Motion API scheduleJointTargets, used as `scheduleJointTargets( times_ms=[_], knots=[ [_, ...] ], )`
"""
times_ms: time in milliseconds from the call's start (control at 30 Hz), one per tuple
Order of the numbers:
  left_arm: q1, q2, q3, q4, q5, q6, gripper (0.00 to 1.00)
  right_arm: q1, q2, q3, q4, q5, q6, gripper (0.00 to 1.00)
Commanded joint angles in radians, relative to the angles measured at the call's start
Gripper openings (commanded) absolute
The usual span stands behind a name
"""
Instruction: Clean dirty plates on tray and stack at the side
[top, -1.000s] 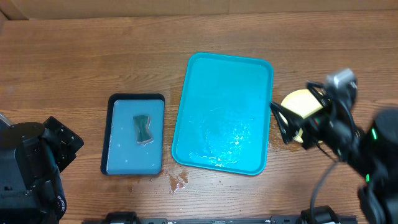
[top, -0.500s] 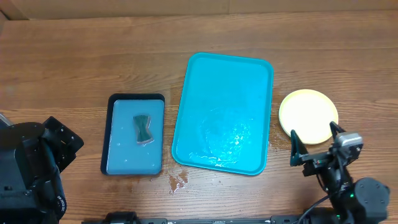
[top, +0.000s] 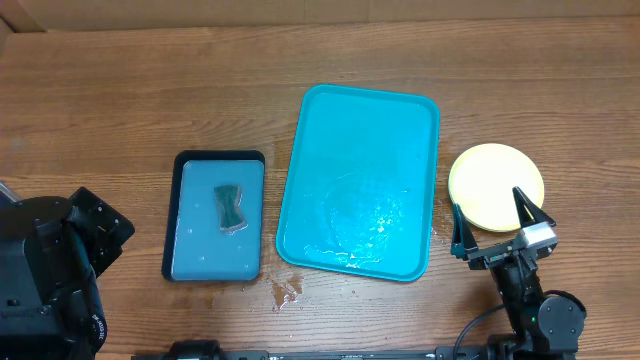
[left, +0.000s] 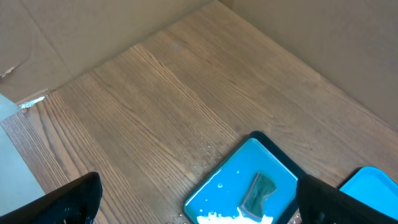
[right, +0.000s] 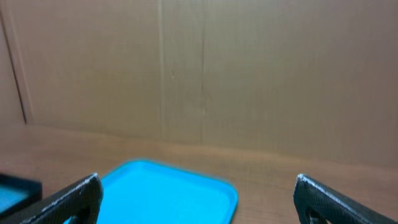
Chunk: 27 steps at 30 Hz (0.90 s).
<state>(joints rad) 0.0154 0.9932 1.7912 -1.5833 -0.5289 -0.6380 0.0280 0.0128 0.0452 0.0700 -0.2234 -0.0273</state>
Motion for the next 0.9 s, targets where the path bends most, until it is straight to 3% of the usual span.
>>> scheduleJointTargets(
  times_ms=[0, 167, 367, 867],
  knots=[
    [0.005, 0.000, 0.007, 0.001, -0.021, -0.020, 1.00, 0.006, -0.010, -0.038, 0.032, 0.000, 0.000, 1.00],
    [0.005, 0.000, 0.007, 0.001, -0.021, -0.020, 1.00, 0.011, -0.010, -0.038, 0.018, -0.002, 0.000, 1.00],
    [0.005, 0.000, 0.007, 0.001, -0.021, -0.020, 1.00, 0.011, -0.010, -0.037, -0.140, -0.002, 0.000, 1.00],
    [0.002, 0.000, 0.007, 0.001, -0.021, -0.020, 1.00, 0.011, -0.006, -0.037, -0.132, -0.002, 0.000, 1.00]
  ],
)
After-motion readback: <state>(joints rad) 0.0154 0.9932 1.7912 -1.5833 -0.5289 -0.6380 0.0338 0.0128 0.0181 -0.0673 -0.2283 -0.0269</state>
